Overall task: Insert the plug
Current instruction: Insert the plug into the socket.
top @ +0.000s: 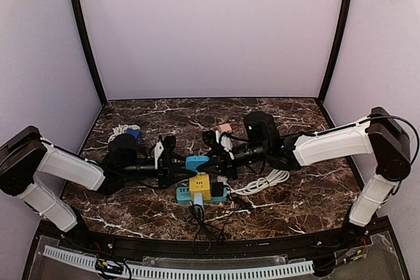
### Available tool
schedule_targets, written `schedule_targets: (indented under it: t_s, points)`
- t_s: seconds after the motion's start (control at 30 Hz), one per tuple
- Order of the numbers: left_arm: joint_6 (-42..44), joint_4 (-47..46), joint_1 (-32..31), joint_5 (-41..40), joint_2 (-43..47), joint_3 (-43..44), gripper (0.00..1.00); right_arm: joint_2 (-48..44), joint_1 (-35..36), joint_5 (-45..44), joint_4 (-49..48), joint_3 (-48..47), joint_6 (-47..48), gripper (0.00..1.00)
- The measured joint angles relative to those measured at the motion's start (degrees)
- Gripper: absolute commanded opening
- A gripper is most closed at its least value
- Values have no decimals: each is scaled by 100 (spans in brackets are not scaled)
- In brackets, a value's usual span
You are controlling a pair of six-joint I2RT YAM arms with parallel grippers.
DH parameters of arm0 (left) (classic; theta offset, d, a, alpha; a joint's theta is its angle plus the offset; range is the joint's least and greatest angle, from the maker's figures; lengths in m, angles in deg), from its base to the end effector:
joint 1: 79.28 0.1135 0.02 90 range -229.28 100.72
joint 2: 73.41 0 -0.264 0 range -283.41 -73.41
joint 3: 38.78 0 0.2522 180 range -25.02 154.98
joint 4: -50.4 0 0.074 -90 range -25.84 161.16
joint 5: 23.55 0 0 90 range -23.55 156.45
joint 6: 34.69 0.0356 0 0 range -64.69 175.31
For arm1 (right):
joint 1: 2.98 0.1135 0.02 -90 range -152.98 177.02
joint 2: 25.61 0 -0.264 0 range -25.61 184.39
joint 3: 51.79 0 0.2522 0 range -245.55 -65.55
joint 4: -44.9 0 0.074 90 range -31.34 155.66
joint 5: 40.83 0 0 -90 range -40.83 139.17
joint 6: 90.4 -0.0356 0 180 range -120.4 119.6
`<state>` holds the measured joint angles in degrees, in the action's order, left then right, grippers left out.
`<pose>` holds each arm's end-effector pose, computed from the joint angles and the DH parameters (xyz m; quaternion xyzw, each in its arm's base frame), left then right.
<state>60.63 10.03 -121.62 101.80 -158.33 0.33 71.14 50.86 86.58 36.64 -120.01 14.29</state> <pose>0.1894 -0.2004 0.1859 0.4717 0.5623 -0.4165 0.5365 0.2000 0.3103 0.2198 -0.5891 0.5391 0.4293 0.4220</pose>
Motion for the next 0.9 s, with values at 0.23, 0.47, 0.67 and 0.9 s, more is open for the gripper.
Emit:
schedule_targets:
  t_s: [0.23,0.47,0.67,0.9]
  points:
    - [9,87,-4,103,0,2,1,0,-9,-48,-13,26,-4,0]
    - [138,98,-7,125,-4,2,1,11,-11,-44,-7,31,-68,19]
    - [151,101,-7,101,-59,0,1,63,-11,-90,133,20,-79,19]
    - [151,105,-15,63,-175,-37,1,168,-11,-118,275,-2,-87,24]
